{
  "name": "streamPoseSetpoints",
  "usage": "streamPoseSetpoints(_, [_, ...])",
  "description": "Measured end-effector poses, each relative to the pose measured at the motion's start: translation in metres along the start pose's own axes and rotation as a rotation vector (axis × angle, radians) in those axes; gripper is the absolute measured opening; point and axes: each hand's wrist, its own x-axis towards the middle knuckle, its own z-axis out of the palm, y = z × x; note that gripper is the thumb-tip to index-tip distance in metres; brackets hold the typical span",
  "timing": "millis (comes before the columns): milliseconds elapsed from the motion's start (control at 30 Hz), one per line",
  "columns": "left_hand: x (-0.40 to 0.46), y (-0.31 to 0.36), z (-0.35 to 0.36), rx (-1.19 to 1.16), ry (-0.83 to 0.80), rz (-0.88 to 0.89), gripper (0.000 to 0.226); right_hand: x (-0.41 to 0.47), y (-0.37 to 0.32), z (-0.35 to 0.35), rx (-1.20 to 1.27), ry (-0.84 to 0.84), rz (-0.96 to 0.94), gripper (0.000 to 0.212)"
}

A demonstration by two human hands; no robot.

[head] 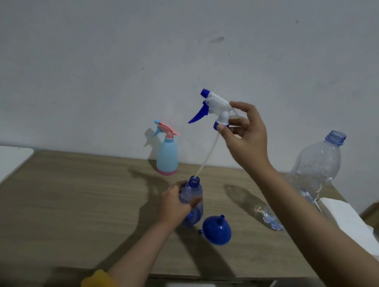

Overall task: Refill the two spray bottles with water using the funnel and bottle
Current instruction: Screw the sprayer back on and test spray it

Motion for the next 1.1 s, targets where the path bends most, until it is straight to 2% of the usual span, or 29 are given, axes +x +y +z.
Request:
streamPoseSetpoints(333, [-0.002, 0.001, -0.001, 0.009, -0.001, 0.022, 0.055, -0.051, 0.053, 0.031, -0.038, -0.166, 0.080, 0.041])
streamPoseSetpoints(467, [0.000, -0.003, 0.001, 0.017, 0.040, 0.070, 0.056, -0.071, 0.078, 0.038, -0.040, -0.207, 0.171, 0.044])
streamPoseSetpoints(733, [0.001, -0.004, 0.002, -0.011, 0.058, 0.099, 0.047, -0.086, 0.098, 0.048, -0.025, -0.164, 0.177, 0.048])
streamPoseSetpoints(867, [0.002, -0.006, 0.002, 0.007, 0.062, 0.095, 0.049, -0.088, 0.104, 0.054, 0.037, -0.075, 0.281, 0.057])
streamPoseSetpoints(933, [0.002, -0.008, 0.002, 0.004, 0.056, 0.100, 0.048, -0.086, 0.107, 0.055, 0.023, -0.116, 0.321, 0.052])
streamPoseSetpoints(1033, [0.002, -0.010, 0.003, 0.005, 0.048, 0.080, 0.049, -0.087, 0.112, 0.053, -0.006, -0.198, 0.356, 0.028])
streamPoseSetpoints(1100, [0.001, -0.008, 0.002, 0.000, 0.048, 0.093, 0.051, -0.088, 0.114, 0.052, 0.024, -0.185, 0.392, 0.026])
